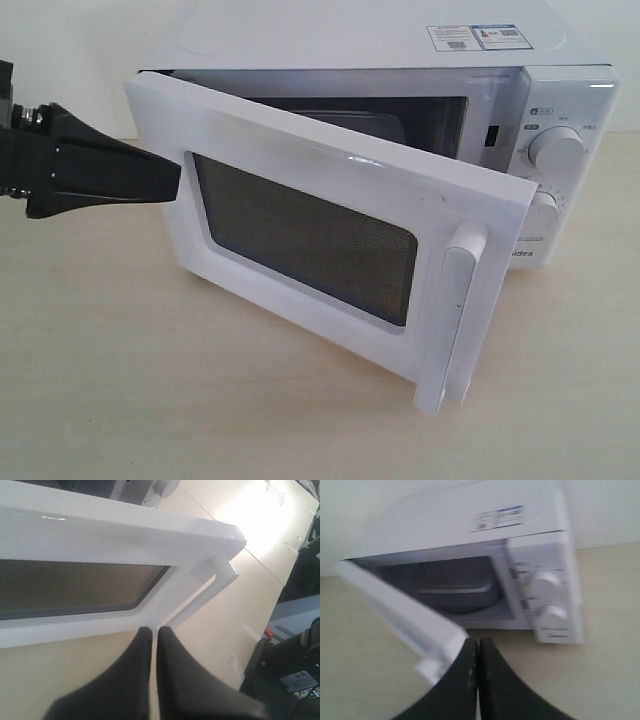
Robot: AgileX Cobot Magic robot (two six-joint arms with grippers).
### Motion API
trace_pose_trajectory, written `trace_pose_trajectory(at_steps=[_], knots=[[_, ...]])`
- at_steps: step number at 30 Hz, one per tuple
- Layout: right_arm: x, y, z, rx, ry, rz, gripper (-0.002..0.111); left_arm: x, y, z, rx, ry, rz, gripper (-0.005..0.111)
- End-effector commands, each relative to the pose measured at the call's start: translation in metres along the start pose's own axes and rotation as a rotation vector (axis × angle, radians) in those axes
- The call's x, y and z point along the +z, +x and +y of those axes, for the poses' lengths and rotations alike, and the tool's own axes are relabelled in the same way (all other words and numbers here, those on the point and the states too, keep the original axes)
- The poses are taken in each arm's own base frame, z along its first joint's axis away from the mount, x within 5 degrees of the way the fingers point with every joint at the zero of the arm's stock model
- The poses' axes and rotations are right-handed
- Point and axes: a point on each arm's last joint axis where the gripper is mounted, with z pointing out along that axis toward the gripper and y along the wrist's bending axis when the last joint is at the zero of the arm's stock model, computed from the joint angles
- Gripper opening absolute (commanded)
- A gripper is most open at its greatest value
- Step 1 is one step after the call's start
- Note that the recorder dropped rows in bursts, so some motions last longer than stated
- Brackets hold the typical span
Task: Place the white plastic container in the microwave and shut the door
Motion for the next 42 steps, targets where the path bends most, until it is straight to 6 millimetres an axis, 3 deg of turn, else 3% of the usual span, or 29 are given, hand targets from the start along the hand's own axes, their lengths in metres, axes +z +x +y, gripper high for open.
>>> trace_pose_trajectory(at_steps=[1, 11, 22, 27, 35, 42], knots=[[0.022, -0.004, 0.025, -0.024, -0.342, 0.082, 0.0, 0.001, 0.001, -0.004, -0.018, 0.045, 0.005, 0.004], [0.083, -0.001, 0.014, 0.016, -0.417, 0.351, 0.0, 0.001, 0.002, -0.005, -0.019, 0.057, 0.011, 0.004], [0.127, 0.018, 0.025, 0.105, -0.392, 0.497, 0.0, 0.001, 0.0, -0.002, -0.016, 0.03, -0.007, 0.004], [0.137, 0.02, 0.016, 0.086, -0.24, 0.44, 0.0, 0.001, 0.001, -0.003, -0.012, 0.038, -0.002, 0.004], [0.142, 0.017, 0.01, 0.065, -0.186, 0.368, 0.0, 0.001, 0.0, -0.002, 0.0, 0.03, -0.006, 0.004], [0.15, 0.003, -0.005, 0.047, -0.028, 0.19, 0.0, 0.001, 0.001, -0.003, 0.0, 0.033, -0.003, 0.004]])
